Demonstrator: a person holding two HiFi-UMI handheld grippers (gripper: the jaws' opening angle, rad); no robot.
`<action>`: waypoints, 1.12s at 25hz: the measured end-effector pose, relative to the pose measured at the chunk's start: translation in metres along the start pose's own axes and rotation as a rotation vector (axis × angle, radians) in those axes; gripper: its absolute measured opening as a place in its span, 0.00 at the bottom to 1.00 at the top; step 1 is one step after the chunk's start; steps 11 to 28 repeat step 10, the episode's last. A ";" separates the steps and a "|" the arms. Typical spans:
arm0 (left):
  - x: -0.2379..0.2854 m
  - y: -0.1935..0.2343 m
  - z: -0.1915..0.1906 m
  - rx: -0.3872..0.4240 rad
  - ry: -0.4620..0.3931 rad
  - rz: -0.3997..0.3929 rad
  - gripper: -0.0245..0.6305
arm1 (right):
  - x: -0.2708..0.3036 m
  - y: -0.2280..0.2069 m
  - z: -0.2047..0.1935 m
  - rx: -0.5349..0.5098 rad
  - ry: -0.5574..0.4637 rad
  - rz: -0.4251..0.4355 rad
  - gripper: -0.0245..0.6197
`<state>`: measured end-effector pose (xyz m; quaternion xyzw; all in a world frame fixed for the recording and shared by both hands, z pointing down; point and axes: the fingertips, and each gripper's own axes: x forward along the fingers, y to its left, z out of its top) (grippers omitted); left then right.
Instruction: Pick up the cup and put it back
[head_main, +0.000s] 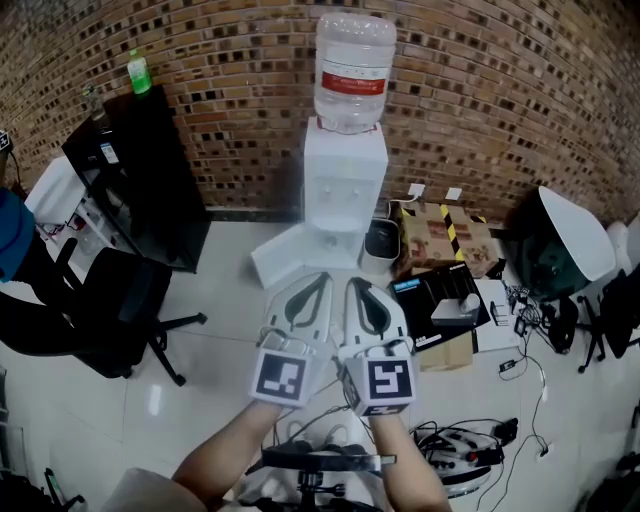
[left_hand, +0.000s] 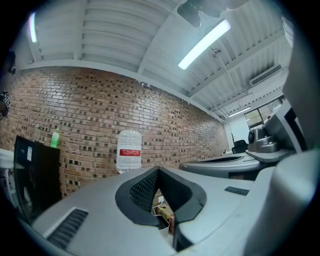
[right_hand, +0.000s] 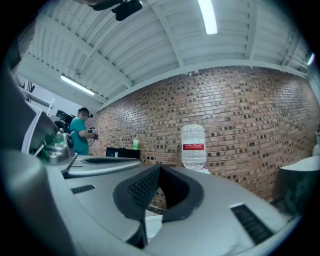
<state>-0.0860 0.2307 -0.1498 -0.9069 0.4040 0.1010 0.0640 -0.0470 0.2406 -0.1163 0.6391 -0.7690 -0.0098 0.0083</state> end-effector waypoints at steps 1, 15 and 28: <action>-0.001 -0.001 0.000 0.001 -0.002 0.000 0.04 | -0.002 0.000 0.000 0.001 -0.001 -0.001 0.04; -0.013 -0.008 0.002 0.000 -0.008 -0.001 0.04 | -0.014 0.006 -0.002 -0.004 0.003 -0.001 0.04; -0.013 -0.008 0.002 0.000 -0.008 -0.001 0.04 | -0.014 0.006 -0.002 -0.004 0.003 -0.001 0.04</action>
